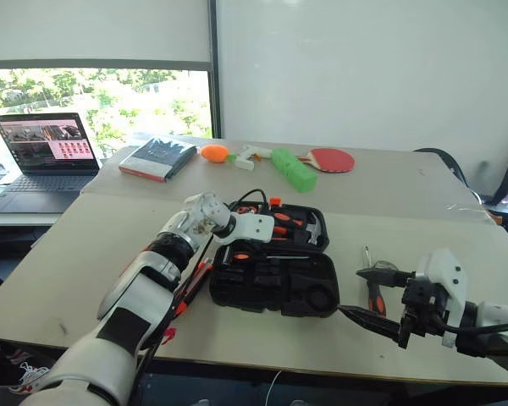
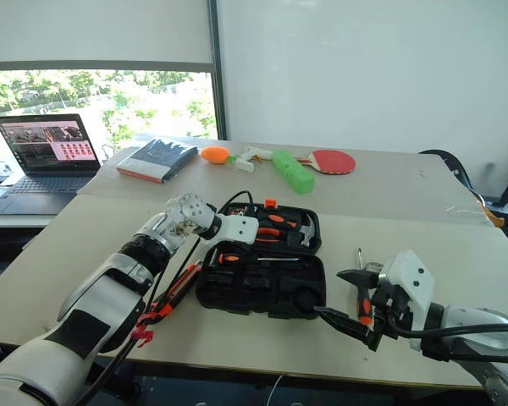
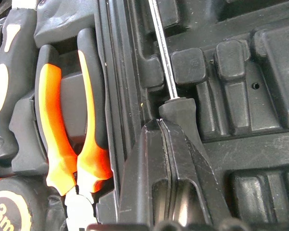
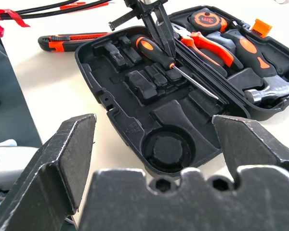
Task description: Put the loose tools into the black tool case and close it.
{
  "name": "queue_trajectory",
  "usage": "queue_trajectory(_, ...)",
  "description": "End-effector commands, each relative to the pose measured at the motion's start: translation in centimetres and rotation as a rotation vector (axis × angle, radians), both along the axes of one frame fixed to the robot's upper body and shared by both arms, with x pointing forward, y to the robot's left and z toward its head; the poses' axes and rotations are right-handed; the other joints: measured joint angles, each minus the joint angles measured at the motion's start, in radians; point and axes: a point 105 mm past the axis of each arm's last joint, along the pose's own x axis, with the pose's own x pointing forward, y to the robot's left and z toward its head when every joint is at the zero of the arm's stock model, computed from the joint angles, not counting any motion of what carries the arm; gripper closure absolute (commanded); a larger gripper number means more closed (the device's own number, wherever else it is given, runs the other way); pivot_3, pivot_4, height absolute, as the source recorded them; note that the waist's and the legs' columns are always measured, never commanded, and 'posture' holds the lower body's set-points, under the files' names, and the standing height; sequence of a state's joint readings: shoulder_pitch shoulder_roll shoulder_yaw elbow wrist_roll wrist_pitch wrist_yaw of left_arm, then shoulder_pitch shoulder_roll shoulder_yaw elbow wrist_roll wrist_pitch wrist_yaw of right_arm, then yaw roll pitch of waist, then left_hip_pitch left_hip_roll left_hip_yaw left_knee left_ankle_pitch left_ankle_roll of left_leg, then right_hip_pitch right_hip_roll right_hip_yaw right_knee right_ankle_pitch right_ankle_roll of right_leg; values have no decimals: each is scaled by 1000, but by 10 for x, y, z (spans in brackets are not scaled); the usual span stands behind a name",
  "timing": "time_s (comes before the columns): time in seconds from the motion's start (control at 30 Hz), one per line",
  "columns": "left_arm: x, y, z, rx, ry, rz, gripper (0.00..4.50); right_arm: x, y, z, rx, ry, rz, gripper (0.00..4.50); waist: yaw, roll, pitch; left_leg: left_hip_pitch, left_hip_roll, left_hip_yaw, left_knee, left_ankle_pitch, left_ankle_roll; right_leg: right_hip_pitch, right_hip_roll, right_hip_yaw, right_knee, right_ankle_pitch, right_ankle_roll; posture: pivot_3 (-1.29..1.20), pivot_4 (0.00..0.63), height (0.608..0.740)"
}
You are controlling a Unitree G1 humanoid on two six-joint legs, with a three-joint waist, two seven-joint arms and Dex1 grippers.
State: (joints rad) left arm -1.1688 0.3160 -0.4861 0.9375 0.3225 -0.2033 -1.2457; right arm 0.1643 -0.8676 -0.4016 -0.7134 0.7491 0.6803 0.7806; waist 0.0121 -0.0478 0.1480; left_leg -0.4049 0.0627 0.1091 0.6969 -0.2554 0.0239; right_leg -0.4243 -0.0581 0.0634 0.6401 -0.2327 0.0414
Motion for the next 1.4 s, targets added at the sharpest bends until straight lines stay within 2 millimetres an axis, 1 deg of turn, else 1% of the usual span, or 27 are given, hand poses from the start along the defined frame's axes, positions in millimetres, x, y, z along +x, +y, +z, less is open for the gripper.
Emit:
queue_trajectory(0.03,-13,0,-26,92,43,-74,4449,3,-2,7,2,-53,-15,0,0,0,0,0,0,0,0,0,0,0,0,0,0,0,0,0,150,736)
queue_trajectory(0.07,-13,0,-26,98,38,-82,4449,3,-2,7,2,-53,-16,0,0,0,0,0,0,0,0,0,0,0,0,0,-1,0,0,0,150,736)
queue_trajectory(0.2,-4,-4,-10,52,4,-45,4449,4,-3,6,4,-54,-25,0,2,0,0,0,0,0,0,-1,1,0,0,0,-1,-1,0,0,150,736)
queue_trajectory(0.27,-1,-3,-6,48,-4,-39,4449,4,-3,5,5,-54,-26,0,3,0,0,0,-1,0,0,-1,1,0,0,0,-1,-1,0,0,150,736)
queue_trajectory(0.43,-3,-3,-7,49,6,-55,4449,6,-4,5,5,-55,-32,0,0,0,0,-1,-2,0,0,-1,2,0,-1,1,-1,0,1,0,150,736)
queue_trajectory(0.6,-3,-11,8,-54,40,-42,4449,11,-10,3,-17,-62,-68,0,1,0,0,-1,-2,0,0,-1,2,0,-1,1,-1,0,1,0,150,736)
queue_trajectory(0.63,-2,-11,17,-99,46,-27,4449,13,-14,3,-25,-70,-96,0,1,0,0,-2,-2,0,0,-1,2,-1,-1,1,-1,-1,1,0,150,736)
queue_trajectory(0.73,1,-7,58,-319,123,27,4449,20,-32,7,-33,-96,-216,0,0,0,0,-5,-2,0,0,-1,2,-3,-1,1,-2,-1,1,0,150,736)
queue_trajectory(0.77,0,-4,69,-377,167,36,4449,18,-37,8,-34,-97,-245,0,-1,0,0,-5,-2,0,0,-1,2,-4,-1,1,-2,-1,1,0,150,736)
queue_trajectory(0.83,-5,4,86,-451,244,38,4449,14,-45,9,-42,-102,-292,0,-1,1,0,-9,-2,0,0,-1,2,-8,-1,1,0,-1,1,0,150,736)
queue_trajectory(0.9,-15,19,100,-493,325,21,3940,6,-57,10,-46,-101,-366,0,-1,1,0,-11,-2,0,0,-1,2,-11,-1,1,1,-1,1,0,150,736)
queue_trajectory(0.93,-20,25,105,-504,348,11,3782,0,-62,10,-44,-99,-401,0,-2,1,0,-12,-2,0,0,-1,2,-12,0,1,2,-1,1,0,150,736)
queue_trajectory(1.0,-28,35,110,-512,368,1,3033,-12,-72,9,-42,-87,-460,0,-2,2,0,-12,-2,0,-1,-1,2,-13,0,1,2,-1,1,0,150,736)
queue_trajectory(1.03,-32,41,111,-509,372,2,2775,-21,-76,7,-46,-75,-493,0,-3,3,0,-12,-2,-1,-1,-1,2,-13,0,1,3,-1,1,0,150,736)
queue_trajectory(1.07,-35,44,111,-506,379,-1,2349,-27,-80,6,-50,-65,-516,0,-3,3,-1,-11,-1,-1,-1,-1,2,-13,0,1,3,-2,1,0,150,736)
queue_trajectory(1.1,-39,48,113,-501,383,-5,2081,-37,-84,3,-54,-46,-547,0,-3,3,-1,-11,-1,-1,-1,-1,2,-12,0,1,3,-2,1,0,150,736)
queue_trajectory(1.13,-43,51,114,-497,388,-9,1670,-45,-88,0,-59,-29,-576,0,-3,3,-1,-10,-1,-1,-1,-1,2,-12,0,1,4,-2,1,0,150,736)
queue_trajectory(1.17,-46,54,118,-499,394,-13,1426,-54,-92,-3,-58,-8,-608,0,-1,3,-1,-10,-1,-1,-1,-1,2,-12,0,1,4,-2,1,0,150,736)
queue_trajectory(1.2,-49,56,123,-509,401,-20,878,-62,-95,-5,-55,12,-640,0,0,3,0,-10,-1,-1,0,-1,2,-12,0,1,5,-2,1,0,150,736)
queue_trajectory(1.23,-53,58,128,-521,415,-26,711,-70,-97,-7,-47,31,-665,0,1,3,0,-10,-1,-1,0,-1,2,-12,0,1,6,-2,1,0,150,736)
queue_trajectory(1.3,-60,60,137,-545,445,-46,10,-80,-95,-9,-34,58,-688,0,-1,3,0,-10,-1,-1,1,-1,1,-12,0,1,6,-2,1,0,150,736)
queue_trajectory(1.37,-66,60,142,-556,460,-68,10,-85,-94,-12,-21,80,-703,0,-5,3,-1,-9,-1,-1,1,-1,1,-11,0,2,6,-2,1,0,150,736)
queue_trajectory(1.4,-68,59,143,-552,457,-82,10,-84,-91,-14,-12,93,-699,0,-6,3,-1,-9,-1,-1,1,-1,1,-10,0,2,6,-2,0,0,150,736)
